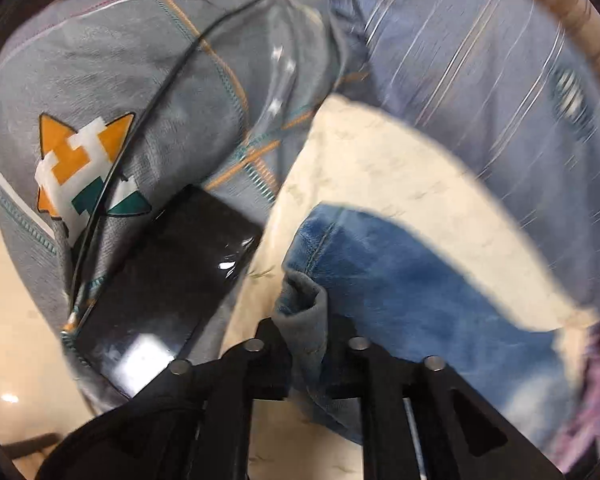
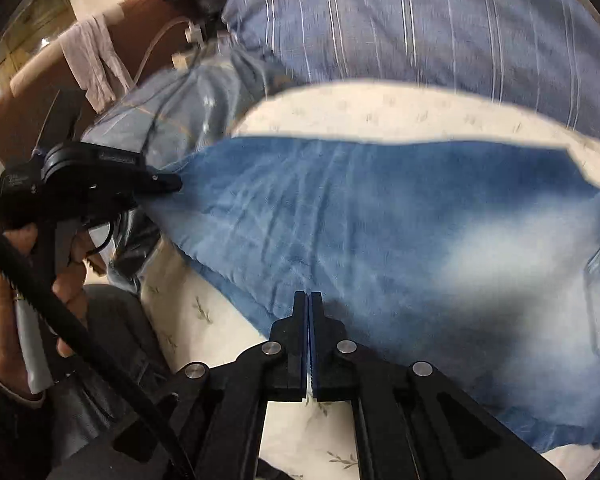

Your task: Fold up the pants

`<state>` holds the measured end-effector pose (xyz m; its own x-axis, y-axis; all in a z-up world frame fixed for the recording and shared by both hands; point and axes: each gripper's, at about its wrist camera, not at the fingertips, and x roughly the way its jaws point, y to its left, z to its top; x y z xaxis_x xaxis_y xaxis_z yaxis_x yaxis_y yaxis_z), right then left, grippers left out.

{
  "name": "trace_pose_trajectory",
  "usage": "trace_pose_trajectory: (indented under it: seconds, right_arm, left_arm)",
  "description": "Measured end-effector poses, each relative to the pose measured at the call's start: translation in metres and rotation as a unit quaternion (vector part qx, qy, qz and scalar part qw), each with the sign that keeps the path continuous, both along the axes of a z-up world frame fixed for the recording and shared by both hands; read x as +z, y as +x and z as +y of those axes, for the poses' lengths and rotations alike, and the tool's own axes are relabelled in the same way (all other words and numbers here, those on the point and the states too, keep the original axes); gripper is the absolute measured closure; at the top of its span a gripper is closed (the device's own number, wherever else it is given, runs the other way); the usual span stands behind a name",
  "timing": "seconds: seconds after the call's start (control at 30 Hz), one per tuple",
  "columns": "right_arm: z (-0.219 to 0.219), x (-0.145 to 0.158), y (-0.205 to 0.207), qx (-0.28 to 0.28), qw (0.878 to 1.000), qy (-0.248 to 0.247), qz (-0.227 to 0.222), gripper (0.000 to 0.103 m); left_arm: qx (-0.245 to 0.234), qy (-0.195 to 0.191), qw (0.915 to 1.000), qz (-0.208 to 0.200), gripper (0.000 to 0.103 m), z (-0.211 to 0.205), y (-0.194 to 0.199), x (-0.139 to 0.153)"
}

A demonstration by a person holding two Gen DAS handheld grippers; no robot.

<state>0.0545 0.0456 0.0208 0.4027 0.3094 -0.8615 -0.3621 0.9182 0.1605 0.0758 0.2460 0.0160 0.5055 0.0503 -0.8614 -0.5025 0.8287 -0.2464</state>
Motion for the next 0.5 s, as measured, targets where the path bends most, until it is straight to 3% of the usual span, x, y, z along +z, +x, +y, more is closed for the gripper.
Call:
trace_pose_trajectory:
  seconds: [0.07,0.13,0.17,0.2,0.23,0.27,0.37,0.5]
  right_arm:
    - [-0.006,-0.018,0.002,-0.012,1.0,-0.006,0.019,0.103]
    - [-0.025,-0.013,-0.004,-0.03,0.998,0.052,0.035,0.098]
    - [-0.033,-0.006,-0.009,-0.034,0.996,0.071,0.034,0.085]
    - [-0.044,0.006,-0.015,-0.038,0.995,0.085,0.025,0.075]
    - [-0.056,0.017,-0.019,-0.047,0.995,0.091,0.013,0.048]
    - [-0.07,0.028,-0.024,-0.063,0.993,0.096,-0.002,0.031]
    - [-0.12,0.056,-0.039,-0.113,0.986,0.12,-0.027,0.029]
    - [-0.171,0.072,-0.055,-0.166,0.978,0.121,-0.023,0.029]
  left_arm:
    - [-0.025,0.076,0.996,0.041,0.086,-0.024,0.013,-0.002]
    - [-0.044,0.116,0.9922,0.01,0.086,-0.042,0.005,0.012]
    - [-0.052,0.127,0.9903,-0.023,0.079,-0.055,0.004,0.023]
    - [-0.062,0.133,0.9878,-0.051,0.063,-0.062,-0.002,0.031]
    - [-0.074,0.14,0.9844,-0.077,0.054,-0.07,-0.011,0.04]
    - [-0.082,0.147,0.9808,-0.1,0.041,-0.079,-0.021,0.047]
    - [-0.112,0.156,0.9716,-0.138,0.039,-0.11,-0.053,0.055]
    - [-0.181,0.114,0.963,-0.164,0.038,-0.145,-0.099,0.052]
